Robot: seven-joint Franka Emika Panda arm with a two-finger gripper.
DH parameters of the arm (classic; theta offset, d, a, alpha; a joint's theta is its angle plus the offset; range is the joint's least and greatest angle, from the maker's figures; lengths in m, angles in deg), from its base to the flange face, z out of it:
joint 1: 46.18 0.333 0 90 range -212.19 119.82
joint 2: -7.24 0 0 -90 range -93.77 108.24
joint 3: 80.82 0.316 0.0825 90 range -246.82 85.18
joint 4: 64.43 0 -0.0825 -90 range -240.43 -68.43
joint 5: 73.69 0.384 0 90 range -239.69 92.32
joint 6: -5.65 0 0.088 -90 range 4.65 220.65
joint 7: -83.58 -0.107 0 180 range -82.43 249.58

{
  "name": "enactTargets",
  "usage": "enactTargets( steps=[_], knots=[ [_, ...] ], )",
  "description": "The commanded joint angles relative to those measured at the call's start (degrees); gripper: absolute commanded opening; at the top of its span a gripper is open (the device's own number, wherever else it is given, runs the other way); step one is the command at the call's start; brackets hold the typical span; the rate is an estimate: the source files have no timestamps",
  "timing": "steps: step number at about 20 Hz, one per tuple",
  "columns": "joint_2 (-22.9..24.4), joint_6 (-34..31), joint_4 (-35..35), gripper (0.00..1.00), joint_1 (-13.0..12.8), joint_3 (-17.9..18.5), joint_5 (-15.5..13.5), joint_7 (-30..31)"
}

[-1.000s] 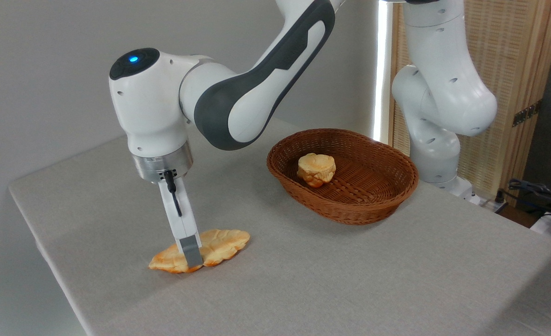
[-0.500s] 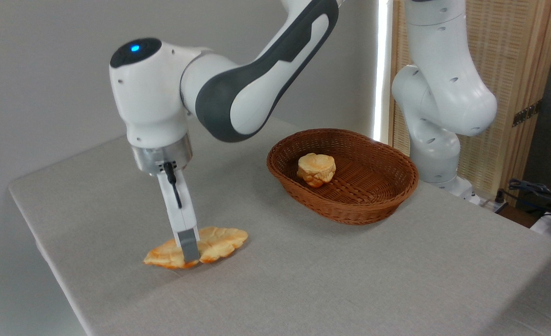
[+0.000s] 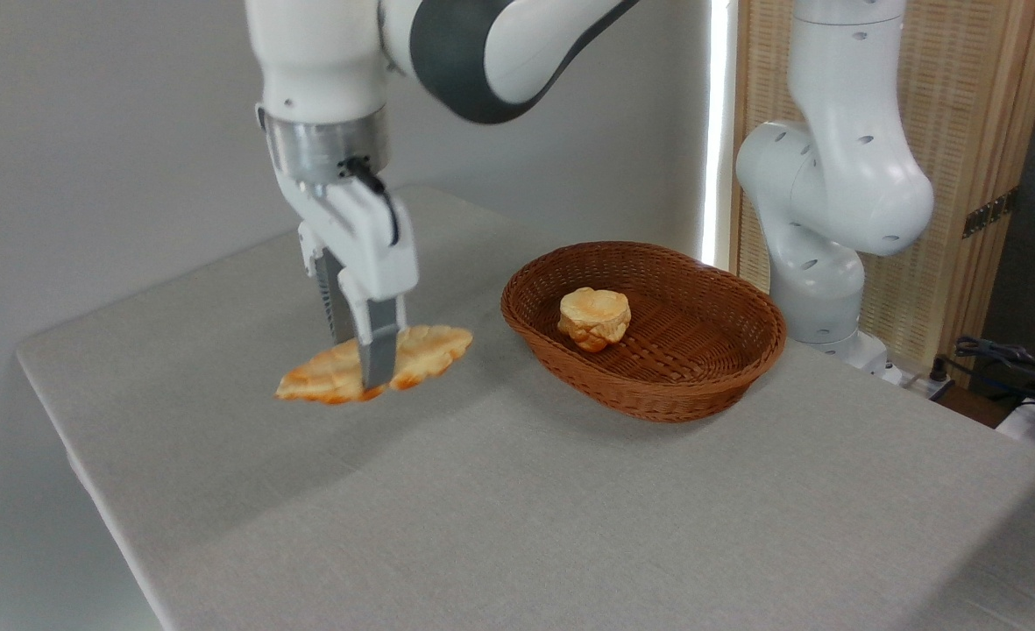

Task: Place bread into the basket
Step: 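Lift the flat bread and carry it toward the wicker basket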

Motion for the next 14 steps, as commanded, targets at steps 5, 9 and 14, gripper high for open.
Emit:
enactTargets(
  steps=[5, 9, 14],
  knots=[
    [16.78, -1.33, -14.74, 0.66, -0.46, 0.37, -0.34, 3.63],
    [21.72, -7.37, -19.15, 0.65, -0.29, 0.37, 3.33, 3.9],
    [28.13, -13.01, -26.0, 0.65, 0.06, 0.55, 5.2, 4.77]
  ],
)
